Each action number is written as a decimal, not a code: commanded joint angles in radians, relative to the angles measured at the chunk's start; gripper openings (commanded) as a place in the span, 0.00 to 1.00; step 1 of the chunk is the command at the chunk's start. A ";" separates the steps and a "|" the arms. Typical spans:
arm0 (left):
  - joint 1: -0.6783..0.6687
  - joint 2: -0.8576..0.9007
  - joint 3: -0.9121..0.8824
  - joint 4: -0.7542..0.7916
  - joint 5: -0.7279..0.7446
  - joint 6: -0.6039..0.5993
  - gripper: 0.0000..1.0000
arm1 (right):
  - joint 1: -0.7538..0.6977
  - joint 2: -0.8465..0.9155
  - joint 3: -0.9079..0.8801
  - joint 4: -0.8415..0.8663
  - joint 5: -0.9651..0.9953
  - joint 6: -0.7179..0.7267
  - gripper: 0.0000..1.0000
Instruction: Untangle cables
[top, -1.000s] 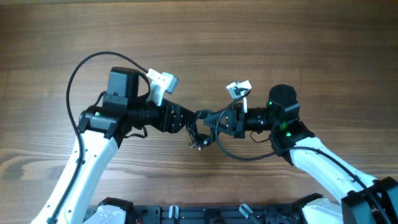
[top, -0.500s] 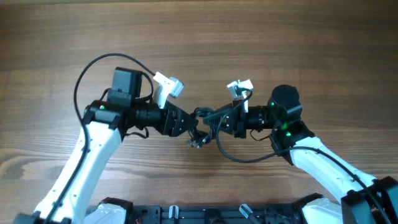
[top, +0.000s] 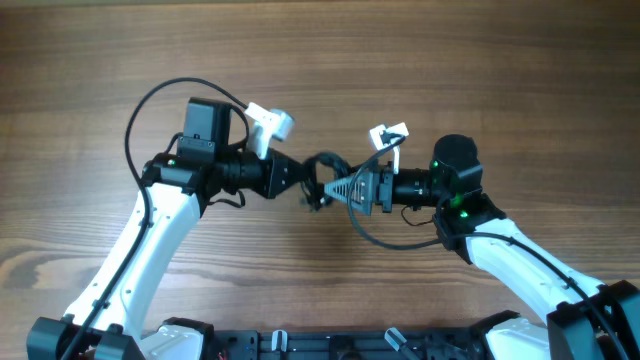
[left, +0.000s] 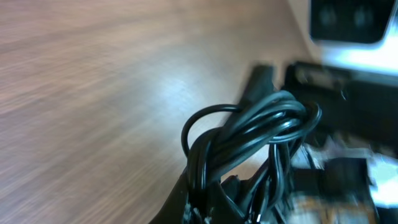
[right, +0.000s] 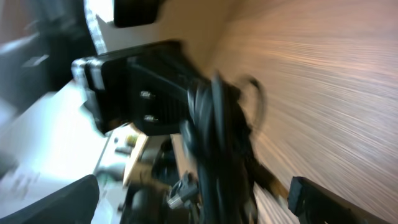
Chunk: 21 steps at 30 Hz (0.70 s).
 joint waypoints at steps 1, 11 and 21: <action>0.019 0.009 0.000 0.058 -0.284 -0.418 0.04 | 0.005 -0.001 0.010 -0.069 0.151 0.093 1.00; -0.059 0.009 -0.001 0.122 -0.364 -0.680 0.04 | 0.108 0.002 0.010 -0.131 0.342 0.301 0.59; -0.111 0.009 -0.001 0.119 -0.411 -0.779 0.04 | 0.107 0.002 0.010 -0.115 0.369 0.360 0.36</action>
